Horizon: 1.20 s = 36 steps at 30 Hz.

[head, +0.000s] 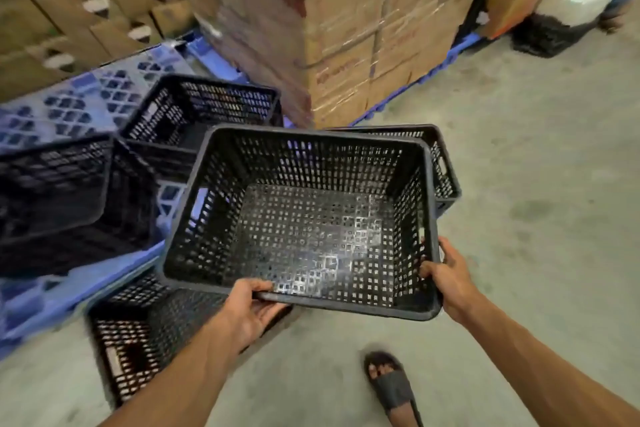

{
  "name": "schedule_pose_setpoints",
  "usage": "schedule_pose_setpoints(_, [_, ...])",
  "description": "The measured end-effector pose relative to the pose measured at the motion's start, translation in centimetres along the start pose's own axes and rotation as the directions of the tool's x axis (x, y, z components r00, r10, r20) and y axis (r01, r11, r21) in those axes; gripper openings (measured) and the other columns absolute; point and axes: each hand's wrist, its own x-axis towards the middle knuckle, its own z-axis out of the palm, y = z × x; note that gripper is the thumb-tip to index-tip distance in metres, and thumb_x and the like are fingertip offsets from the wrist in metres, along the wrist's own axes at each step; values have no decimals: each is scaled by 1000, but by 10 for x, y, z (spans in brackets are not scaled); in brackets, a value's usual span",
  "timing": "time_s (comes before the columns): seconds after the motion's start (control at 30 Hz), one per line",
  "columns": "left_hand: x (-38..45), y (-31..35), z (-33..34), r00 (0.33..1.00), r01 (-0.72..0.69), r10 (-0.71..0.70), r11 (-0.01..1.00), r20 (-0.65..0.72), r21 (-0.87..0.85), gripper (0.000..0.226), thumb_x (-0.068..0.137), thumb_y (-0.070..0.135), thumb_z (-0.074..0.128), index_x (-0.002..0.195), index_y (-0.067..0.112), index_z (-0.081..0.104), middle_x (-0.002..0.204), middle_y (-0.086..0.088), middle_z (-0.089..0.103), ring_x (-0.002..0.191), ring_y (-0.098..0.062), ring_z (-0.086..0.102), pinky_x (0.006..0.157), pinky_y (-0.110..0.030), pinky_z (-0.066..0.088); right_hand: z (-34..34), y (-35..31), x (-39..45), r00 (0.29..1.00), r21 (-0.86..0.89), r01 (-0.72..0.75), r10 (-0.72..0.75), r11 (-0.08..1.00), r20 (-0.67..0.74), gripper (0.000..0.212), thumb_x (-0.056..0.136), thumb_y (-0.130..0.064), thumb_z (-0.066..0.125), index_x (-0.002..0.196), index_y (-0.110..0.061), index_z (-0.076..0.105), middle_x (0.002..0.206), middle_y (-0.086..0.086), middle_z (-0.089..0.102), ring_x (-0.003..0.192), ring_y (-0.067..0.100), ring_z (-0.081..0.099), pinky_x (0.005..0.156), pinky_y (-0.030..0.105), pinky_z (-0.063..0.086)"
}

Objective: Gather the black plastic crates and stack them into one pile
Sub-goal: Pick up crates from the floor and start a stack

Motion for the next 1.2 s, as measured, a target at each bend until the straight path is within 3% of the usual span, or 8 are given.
schedule_pose_setpoints(0.3, [24,-3,-162,981,5,-78,924,-176,-384,19,89,3,48,72,0,53,85,-17,58,87,-35,60,99,-43,47,182,29,37,937,-302,-30,132,953,324,66,70,17,45,101,-39,64,81,2,77,68,22,74,56,36,58])
schedule_pose_setpoints(0.53, [35,-21,-234,967,-101,-54,817,-250,-568,16,93,1,50,77,0,52,88,-23,61,95,-45,62,51,-40,61,278,73,50,873,-397,62,143,916,467,62,75,17,50,106,-34,61,87,4,75,69,21,74,56,36,59])
schedule_pose_setpoints(0.63, [27,-16,-254,960,-104,-59,833,-274,-544,11,93,6,55,85,-2,56,98,-26,64,87,-42,65,53,-41,61,309,79,44,820,-462,184,123,867,559,52,89,7,53,128,-27,50,106,7,70,81,18,73,64,33,59])
schedule_pose_setpoints(0.77, [11,-17,-275,911,52,10,989,-412,138,62,71,66,68,92,7,69,90,-11,74,73,-28,73,57,-35,59,333,67,38,790,-607,553,-127,571,600,54,96,-21,56,146,-18,36,127,13,60,117,34,58,90,34,45])
schedule_pose_setpoints(0.87, [4,-21,-280,817,158,254,765,-517,625,73,65,85,50,75,16,71,65,1,73,65,-22,69,69,-33,57,339,58,26,748,-741,662,-170,116,641,89,88,-43,64,156,-28,9,154,19,30,140,41,31,107,53,33])
schedule_pose_setpoints(0.93, [6,-28,-281,708,246,458,552,-537,796,72,67,87,44,63,18,64,65,0,70,69,-24,68,70,-33,56,338,57,13,590,-618,770,-191,-158,784,93,84,-56,60,156,-35,4,162,10,14,149,35,13,114,58,18])
schedule_pose_setpoints(1.1, [12,-35,-284,465,-6,851,280,-245,960,41,69,69,66,79,32,55,83,9,61,81,-17,55,64,-32,48,333,73,-15,266,-181,960,485,-214,833,86,76,-87,30,150,-42,22,154,-8,40,143,15,32,119,58,-5])
schedule_pose_setpoints(1.2, [18,-29,-295,706,82,704,37,-84,996,50,80,54,65,127,43,50,130,6,51,126,-20,43,108,-42,31,332,85,-24,257,-211,966,539,-148,802,52,95,-40,50,145,-44,34,137,-1,59,120,21,57,110,49,37])
